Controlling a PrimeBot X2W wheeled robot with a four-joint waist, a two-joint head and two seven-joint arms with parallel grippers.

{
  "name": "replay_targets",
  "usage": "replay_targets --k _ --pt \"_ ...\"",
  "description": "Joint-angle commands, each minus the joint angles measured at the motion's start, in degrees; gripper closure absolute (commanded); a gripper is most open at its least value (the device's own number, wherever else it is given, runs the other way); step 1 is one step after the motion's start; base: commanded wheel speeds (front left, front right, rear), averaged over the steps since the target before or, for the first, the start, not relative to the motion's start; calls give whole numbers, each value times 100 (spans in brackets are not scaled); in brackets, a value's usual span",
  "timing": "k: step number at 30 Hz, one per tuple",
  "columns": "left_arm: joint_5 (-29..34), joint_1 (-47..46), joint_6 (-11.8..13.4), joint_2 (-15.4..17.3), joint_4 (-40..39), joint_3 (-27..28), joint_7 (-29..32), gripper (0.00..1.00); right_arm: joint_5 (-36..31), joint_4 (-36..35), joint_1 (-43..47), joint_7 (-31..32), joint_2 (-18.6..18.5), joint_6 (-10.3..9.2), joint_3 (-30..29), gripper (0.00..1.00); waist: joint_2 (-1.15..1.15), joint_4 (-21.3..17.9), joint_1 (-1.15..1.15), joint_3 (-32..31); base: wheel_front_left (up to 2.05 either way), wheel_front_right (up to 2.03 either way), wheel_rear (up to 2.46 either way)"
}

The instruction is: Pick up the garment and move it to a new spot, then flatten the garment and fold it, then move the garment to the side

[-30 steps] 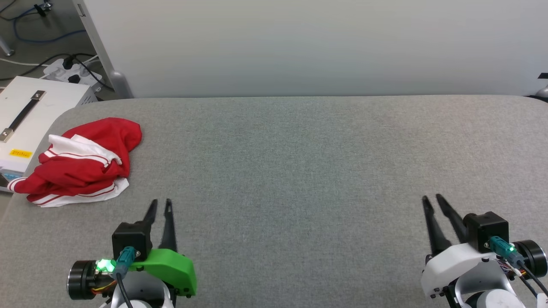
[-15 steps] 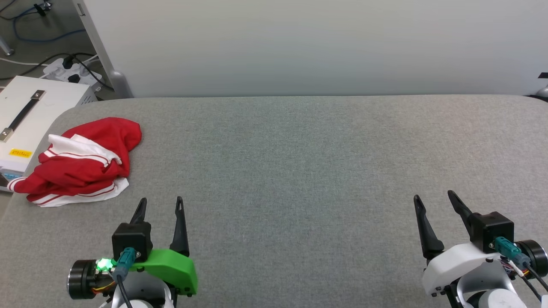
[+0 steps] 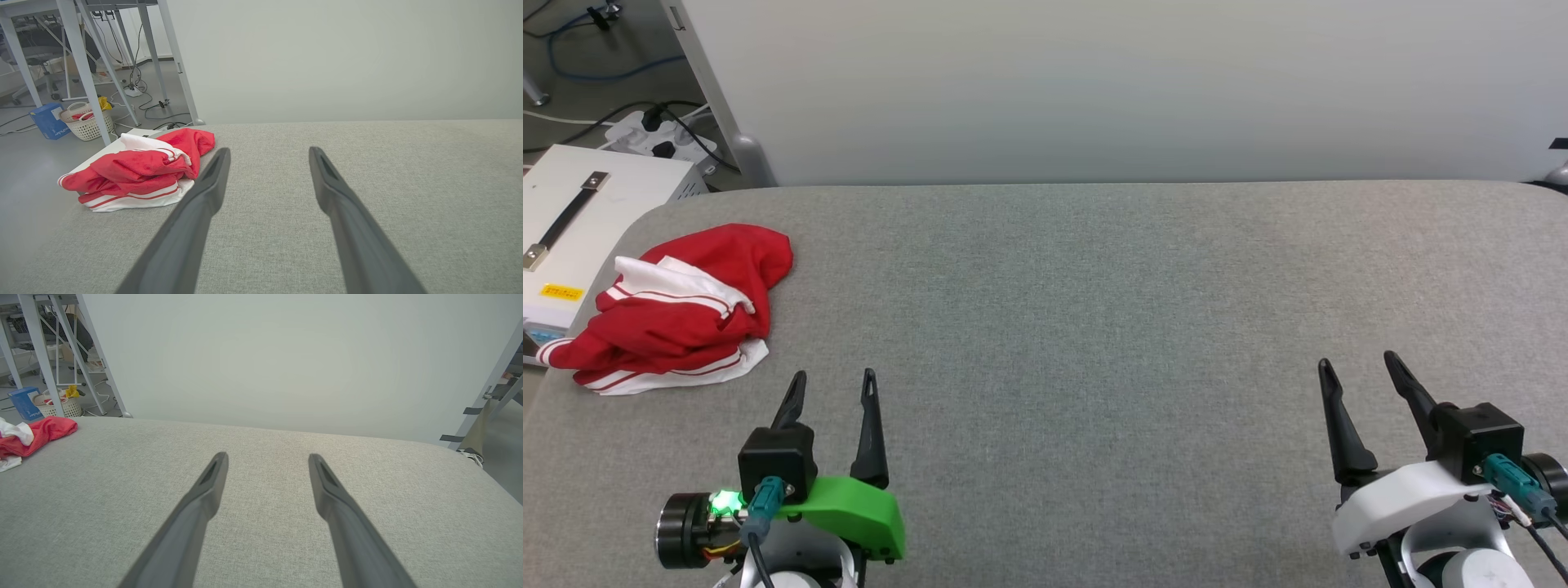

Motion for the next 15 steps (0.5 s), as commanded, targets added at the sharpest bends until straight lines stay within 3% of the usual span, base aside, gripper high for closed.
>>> replay_targets --k 1,15 --pt "-44 12 47 13 -32 -5 -65 0 69 -65 31 -73 -8 11 -22 0 0 -1 0 2 0 0 0" --pt "-94 30 87 18 -73 -72 -231 0 242 -159 45 -239 -11 16 -96 0 0 -5 0 21 0 0 0"
